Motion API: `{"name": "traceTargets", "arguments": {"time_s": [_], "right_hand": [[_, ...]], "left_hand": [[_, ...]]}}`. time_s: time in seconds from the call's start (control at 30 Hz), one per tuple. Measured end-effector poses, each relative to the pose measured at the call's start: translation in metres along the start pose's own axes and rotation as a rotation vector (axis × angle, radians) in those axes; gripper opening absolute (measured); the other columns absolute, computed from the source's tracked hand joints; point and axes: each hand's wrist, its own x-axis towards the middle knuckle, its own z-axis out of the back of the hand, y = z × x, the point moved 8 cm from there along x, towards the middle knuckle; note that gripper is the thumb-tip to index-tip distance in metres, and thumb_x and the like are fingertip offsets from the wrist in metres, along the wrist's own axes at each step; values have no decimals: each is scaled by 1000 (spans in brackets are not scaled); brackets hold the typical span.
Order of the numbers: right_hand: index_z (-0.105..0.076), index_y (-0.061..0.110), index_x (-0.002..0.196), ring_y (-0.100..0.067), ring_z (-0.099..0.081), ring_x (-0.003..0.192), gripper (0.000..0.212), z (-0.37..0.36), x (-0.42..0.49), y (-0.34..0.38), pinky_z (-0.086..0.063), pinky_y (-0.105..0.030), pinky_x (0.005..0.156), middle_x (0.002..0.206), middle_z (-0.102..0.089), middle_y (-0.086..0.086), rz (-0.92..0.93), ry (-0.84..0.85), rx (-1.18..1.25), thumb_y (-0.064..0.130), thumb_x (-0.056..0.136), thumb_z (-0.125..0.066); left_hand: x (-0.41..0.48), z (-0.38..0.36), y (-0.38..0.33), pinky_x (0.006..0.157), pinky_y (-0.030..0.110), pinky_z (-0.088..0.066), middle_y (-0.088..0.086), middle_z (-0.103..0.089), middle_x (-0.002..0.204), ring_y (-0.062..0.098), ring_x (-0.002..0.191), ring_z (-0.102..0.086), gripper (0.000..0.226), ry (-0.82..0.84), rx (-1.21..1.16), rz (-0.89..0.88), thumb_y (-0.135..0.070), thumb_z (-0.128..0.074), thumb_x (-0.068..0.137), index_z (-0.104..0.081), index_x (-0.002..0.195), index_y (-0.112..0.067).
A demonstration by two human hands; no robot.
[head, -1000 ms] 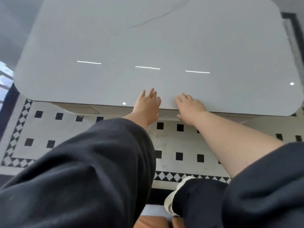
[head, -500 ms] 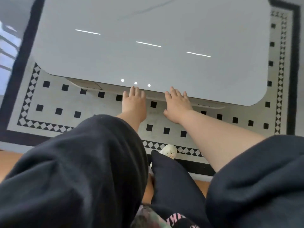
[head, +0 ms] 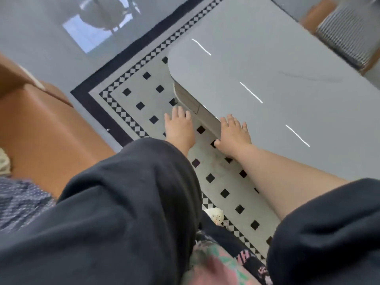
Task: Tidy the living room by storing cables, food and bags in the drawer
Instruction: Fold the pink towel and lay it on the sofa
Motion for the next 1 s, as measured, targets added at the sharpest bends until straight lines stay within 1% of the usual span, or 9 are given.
{"name": "traceTargets", "arguments": {"time_s": [0.1,0.27,0.37,0.5,0.73,0.77,0.83,0.9,1.0], "right_hand": [[-4,11,150,-26,-4,145,73,26,18,56,-5,-47,118,158,1,-12,95,-29,-79,29,92,-45],[-4,11,150,-25,-4,145,73,63,40,160,-7,-47,117,158,-1,-12,296,-76,-186,31,91,-44],[-5,12,150,-26,-4,146,75,71,45,207,-6,-47,117,158,-1,-13,422,-106,-279,34,92,-46],[-6,10,149,-27,-5,145,72,72,40,281,-7,-48,116,158,-2,-13,652,-130,-389,35,93,-45],[-6,11,149,-27,-6,145,70,28,-2,355,-9,-47,117,157,-2,-12,1057,-91,-633,31,93,-43],[-4,11,149,-27,-4,145,70,10,-22,365,-8,-46,117,157,-1,-11,1148,-79,-721,31,94,-42],[-1,10,150,-26,0,145,71,-2,-32,369,-5,-45,117,158,4,-11,1174,-57,-772,33,95,-41],[1,10,150,-25,2,146,71,-35,-66,381,-4,-44,118,158,7,-11,1296,-31,-861,32,96,-40],[-1,11,150,-24,2,146,70,-72,-103,396,-4,-43,118,158,7,-10,1401,-21,-931,27,94,-40]], "left_hand": [[0,15,60,118,50,-8,15,-2,159,30,147,4,66,-8,-53,121,-17,-37,95,-4,151,-7],[-12,25,160,117,51,-11,17,-6,158,32,147,1,67,-53,-160,381,-20,-44,93,-10,150,-7],[-26,17,196,115,50,-12,16,-11,157,31,146,-3,68,-64,-206,510,-26,-46,93,-14,150,-8],[-66,-6,243,116,51,-9,14,-5,159,30,147,0,68,-47,-359,740,-28,-44,96,-8,151,-9],[-151,-65,248,117,49,-6,13,-2,159,29,147,3,71,-17,-643,1122,-17,-47,93,-7,151,-10],[-174,-82,241,117,49,-6,13,-2,159,29,147,3,71,-37,-697,1219,-17,-47,92,-7,151,-11],[-186,-87,239,117,49,-6,13,-2,159,28,147,3,71,-54,-719,1249,-17,-46,92,-7,151,-11],[-225,-114,228,117,49,-5,13,-2,159,28,147,4,71,-44,-794,1384,-16,-46,92,-8,152,-11],[-268,-147,219,118,49,-6,13,-2,159,29,147,2,75,-38,-844,1515,-14,-50,90,-9,152,-12]]}}
